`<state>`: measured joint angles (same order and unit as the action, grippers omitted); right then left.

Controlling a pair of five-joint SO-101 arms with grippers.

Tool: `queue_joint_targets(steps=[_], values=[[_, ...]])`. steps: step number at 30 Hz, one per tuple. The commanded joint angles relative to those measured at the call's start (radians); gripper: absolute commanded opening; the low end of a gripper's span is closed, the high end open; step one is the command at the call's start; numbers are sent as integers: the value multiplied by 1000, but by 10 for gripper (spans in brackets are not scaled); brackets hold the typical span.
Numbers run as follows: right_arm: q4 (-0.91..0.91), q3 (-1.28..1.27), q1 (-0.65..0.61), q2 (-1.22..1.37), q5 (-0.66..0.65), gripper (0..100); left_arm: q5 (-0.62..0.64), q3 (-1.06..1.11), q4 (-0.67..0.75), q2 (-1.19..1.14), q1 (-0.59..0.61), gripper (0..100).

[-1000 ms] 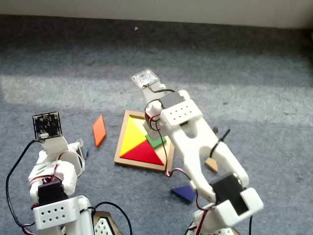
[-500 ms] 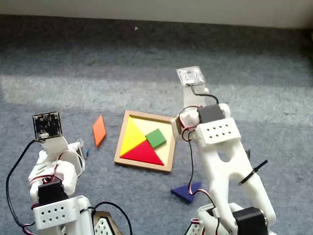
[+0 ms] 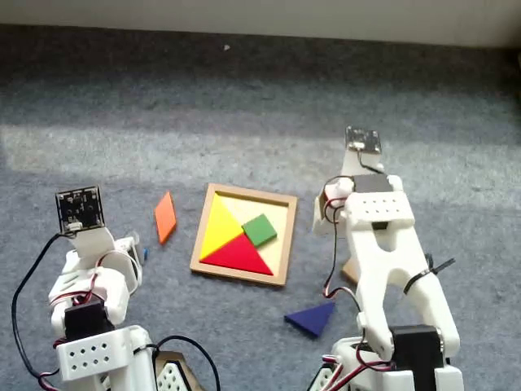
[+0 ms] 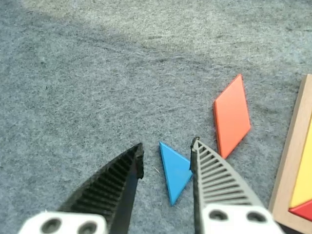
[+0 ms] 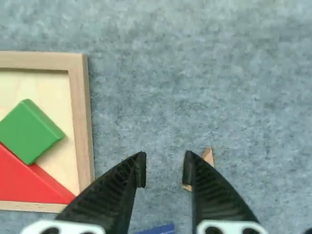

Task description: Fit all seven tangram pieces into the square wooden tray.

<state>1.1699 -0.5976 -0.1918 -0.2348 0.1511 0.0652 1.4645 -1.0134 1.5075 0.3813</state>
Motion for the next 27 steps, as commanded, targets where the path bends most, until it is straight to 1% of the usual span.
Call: queue_joint_targets(steps=[1,6,9,13,17,27], values=[[62,5,25,-8,5,235,-9,-4,23,7,8,175],[104,-1,42,-42,-9,238,-9,-4,23,7,7,175],[102,-4,67,-59,-92,238,-9,-4,23,7,7,175],[90,-51,87,-58,-143,238,-9,-4,23,7,7,175],[33,-122,85,-58,-172,238,-9,-4,23,7,7,175],[-124,-243,85,-58,-172,238,-9,-4,23,7,5,175]])
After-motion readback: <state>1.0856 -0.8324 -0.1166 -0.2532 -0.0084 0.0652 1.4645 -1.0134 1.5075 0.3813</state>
